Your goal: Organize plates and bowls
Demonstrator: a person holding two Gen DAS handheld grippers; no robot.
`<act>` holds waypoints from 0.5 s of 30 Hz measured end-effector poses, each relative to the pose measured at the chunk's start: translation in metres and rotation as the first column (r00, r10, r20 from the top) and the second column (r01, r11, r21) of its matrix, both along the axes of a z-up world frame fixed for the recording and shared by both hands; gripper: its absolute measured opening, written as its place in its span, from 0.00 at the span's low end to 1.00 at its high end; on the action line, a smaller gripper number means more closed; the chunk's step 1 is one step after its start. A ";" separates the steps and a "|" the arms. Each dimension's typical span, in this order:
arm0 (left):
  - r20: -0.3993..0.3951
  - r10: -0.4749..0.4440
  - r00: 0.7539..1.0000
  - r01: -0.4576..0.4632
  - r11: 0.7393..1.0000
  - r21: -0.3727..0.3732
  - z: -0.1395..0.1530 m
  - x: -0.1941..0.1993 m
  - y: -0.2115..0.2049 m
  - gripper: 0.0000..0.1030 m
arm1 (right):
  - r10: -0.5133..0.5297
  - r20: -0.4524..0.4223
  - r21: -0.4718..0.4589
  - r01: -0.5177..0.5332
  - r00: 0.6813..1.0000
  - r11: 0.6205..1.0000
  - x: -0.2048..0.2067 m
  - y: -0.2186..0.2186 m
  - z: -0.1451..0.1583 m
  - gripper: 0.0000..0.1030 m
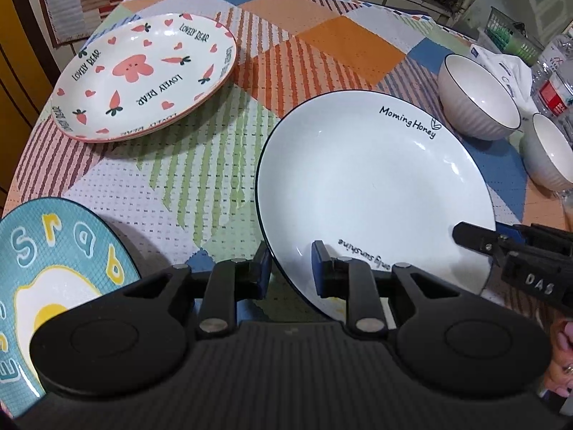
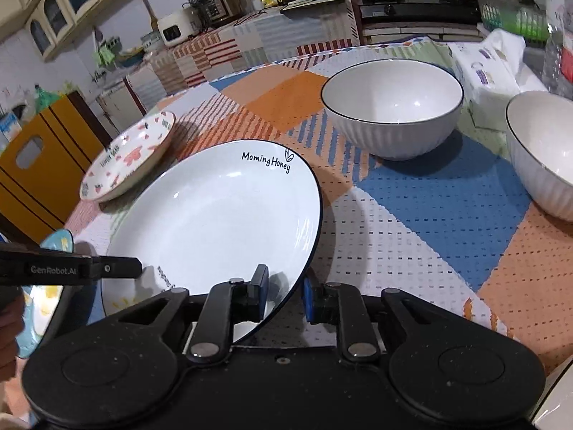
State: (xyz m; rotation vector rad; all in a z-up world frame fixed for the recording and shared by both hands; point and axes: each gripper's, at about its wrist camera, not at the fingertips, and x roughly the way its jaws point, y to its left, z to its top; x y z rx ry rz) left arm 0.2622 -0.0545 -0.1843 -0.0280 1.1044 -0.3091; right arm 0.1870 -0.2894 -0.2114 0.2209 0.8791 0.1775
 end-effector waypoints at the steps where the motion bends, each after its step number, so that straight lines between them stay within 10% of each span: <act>1: -0.012 0.011 1.000 -0.011 1.000 -0.005 0.001 -0.001 0.001 0.22 | 0.006 0.000 -0.031 -0.006 1.000 0.999 -0.001 0.004 0.002 0.27; 6: 0.009 -0.012 1.000 0.011 1.000 0.023 0.017 -0.015 0.001 0.23 | 0.008 -0.014 -0.126 -0.009 1.000 0.992 -0.007 0.016 0.018 0.31; 15: 0.034 -0.078 0.996 0.075 0.994 0.075 0.067 -0.051 0.011 0.32 | 0.033 0.035 -0.024 -0.032 0.999 0.999 -0.036 0.010 0.075 0.38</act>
